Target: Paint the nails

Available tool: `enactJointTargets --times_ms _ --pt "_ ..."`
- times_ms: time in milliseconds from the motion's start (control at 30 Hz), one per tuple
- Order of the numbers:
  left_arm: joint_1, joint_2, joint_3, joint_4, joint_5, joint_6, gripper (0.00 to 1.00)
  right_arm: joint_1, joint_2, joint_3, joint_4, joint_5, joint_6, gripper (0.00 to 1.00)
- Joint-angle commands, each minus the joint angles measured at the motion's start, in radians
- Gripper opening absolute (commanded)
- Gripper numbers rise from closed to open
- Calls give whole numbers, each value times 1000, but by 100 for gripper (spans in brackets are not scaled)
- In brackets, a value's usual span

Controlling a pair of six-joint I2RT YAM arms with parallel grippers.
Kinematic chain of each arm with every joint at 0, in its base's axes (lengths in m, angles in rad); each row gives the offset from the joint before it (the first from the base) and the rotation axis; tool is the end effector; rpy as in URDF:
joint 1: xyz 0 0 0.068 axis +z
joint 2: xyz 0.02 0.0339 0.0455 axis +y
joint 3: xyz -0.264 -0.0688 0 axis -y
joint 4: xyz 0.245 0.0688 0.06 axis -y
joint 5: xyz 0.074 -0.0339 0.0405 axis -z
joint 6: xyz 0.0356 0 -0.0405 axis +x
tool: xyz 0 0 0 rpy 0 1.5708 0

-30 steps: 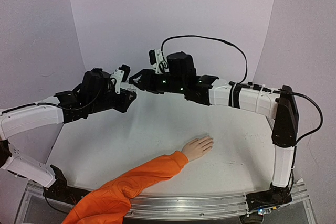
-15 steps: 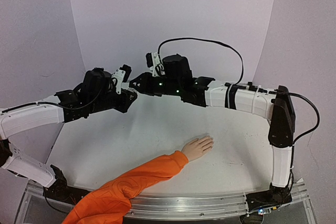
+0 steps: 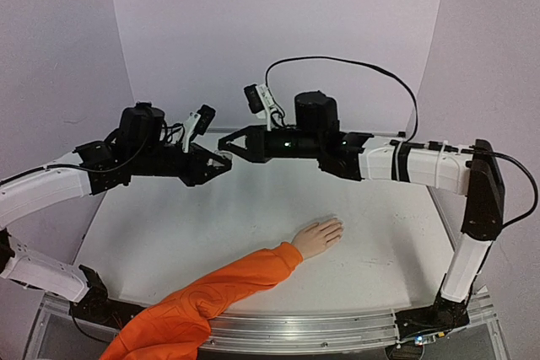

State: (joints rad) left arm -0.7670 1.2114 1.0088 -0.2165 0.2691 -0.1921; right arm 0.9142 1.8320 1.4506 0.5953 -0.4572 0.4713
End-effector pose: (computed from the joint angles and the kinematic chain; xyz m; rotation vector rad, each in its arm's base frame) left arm 0.1937 -0.1998 0.3260 0.7638 1.9398 -0.8715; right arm 0.2570 0.3592 0.3555 -0.7433 1.3528 1.4405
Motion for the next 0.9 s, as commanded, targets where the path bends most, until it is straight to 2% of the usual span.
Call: enactJointTargets --times_ms 0,67,133,233,333,467,567,667,800,867 --pt "94 -66 86 185 783 -61 0 -25 -95 -49 264 -743 -169 0" --pt "91 -45 117 205 1000 -73 0 -19 -83 -42 338 -903 -101 0" --pt "90 -32 132 207 1062 -80 0 -17 -84 -46 341 -930 -98 0" --pt "90 -37 114 206 1016 -53 0 -18 -85 -50 339 -900 -105 0" --pt "90 -49 91 208 907 -30 0 -18 -83 -48 337 -853 -104 0" --pt "89 -92 37 208 604 14 0 -20 -92 -59 335 -776 -100 0" --pt "86 -134 -13 202 302 41 0 -38 -106 -81 327 -670 -90 33" --pt "77 -167 -55 191 43 61 0 -67 -115 -98 297 -544 -70 53" --pt "38 -199 -94 163 -269 94 0 -90 -99 -92 188 -348 -50 72" --pt "17 -208 -111 145 -403 113 0 -91 -69 -52 110 -257 -31 75"
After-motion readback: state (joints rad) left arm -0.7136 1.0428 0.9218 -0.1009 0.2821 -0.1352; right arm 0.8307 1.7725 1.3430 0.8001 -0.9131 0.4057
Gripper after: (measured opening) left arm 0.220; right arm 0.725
